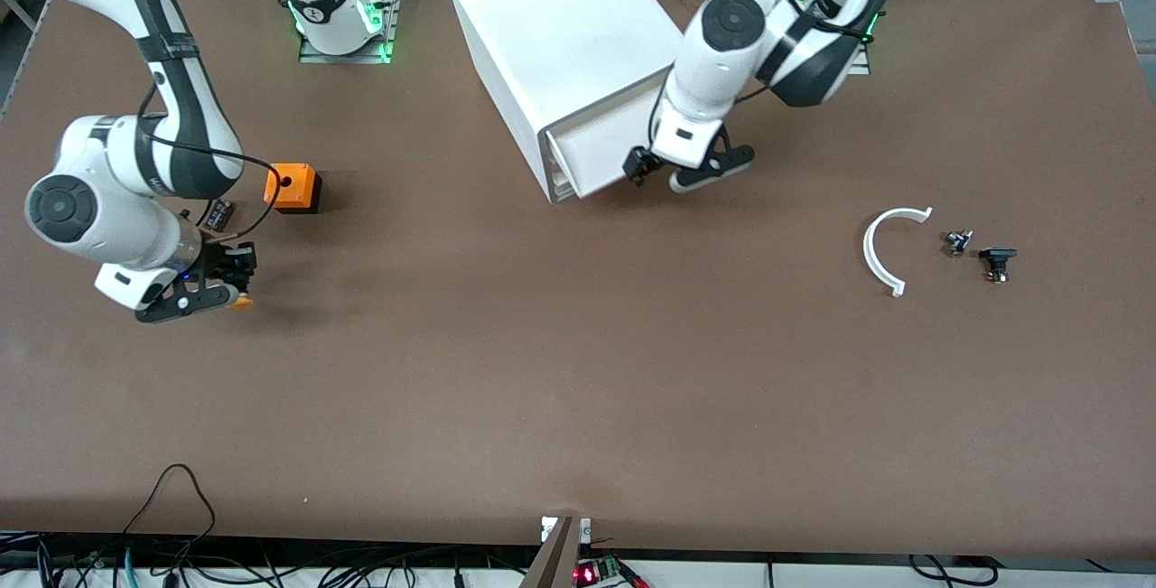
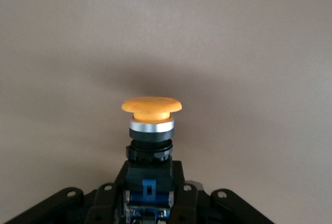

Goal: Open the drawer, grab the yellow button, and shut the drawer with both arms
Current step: 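Push the drawer shut with the left gripper while the right gripper lowers the button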

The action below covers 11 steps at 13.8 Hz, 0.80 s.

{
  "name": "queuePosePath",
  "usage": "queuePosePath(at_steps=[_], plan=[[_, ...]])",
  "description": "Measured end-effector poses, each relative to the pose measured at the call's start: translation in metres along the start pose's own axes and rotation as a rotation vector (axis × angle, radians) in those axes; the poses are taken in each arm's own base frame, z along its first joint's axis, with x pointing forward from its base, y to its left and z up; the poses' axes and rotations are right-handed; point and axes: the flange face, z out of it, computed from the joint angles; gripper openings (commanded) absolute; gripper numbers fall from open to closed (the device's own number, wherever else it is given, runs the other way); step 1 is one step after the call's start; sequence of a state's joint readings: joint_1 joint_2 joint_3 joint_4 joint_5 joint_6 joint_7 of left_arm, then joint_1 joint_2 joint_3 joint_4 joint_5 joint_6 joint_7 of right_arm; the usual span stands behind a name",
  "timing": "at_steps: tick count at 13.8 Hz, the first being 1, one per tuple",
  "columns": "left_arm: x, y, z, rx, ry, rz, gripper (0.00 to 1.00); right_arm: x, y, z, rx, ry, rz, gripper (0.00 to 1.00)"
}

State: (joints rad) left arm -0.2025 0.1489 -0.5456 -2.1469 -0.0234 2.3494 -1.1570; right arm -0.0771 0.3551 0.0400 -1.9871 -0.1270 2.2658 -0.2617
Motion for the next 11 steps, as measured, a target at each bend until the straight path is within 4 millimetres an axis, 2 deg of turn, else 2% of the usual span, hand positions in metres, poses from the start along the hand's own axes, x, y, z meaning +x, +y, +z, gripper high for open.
queuePosePath(at_steps=[3, 4, 6, 9, 11], plan=[[-0.050, 0.010, 0.010, 0.018, -0.025, 0.089, 1.00, -0.040, 0.005, 0.056, 0.003, 0.050, -0.075, 0.25], [-0.060, 0.011, 0.012, 0.022, -0.030, 0.106, 1.00, -0.053, 0.009, 0.070, 0.000, 0.074, -0.104, 0.35], [-0.061, 0.010, 0.013, 0.025, -0.030, 0.105, 1.00, -0.070, 0.018, 0.085, -0.001, 0.088, -0.120, 1.00], [-0.062, 0.010, 0.010, 0.022, -0.024, 0.106, 1.00, -0.068, 0.020, 0.078, 0.000, 0.091, -0.089, 1.00], [-0.058, 0.009, 0.006, 0.012, -0.015, 0.100, 1.00, -0.054, 0.015, 0.058, 0.011, 0.067, -0.061, 1.00]])
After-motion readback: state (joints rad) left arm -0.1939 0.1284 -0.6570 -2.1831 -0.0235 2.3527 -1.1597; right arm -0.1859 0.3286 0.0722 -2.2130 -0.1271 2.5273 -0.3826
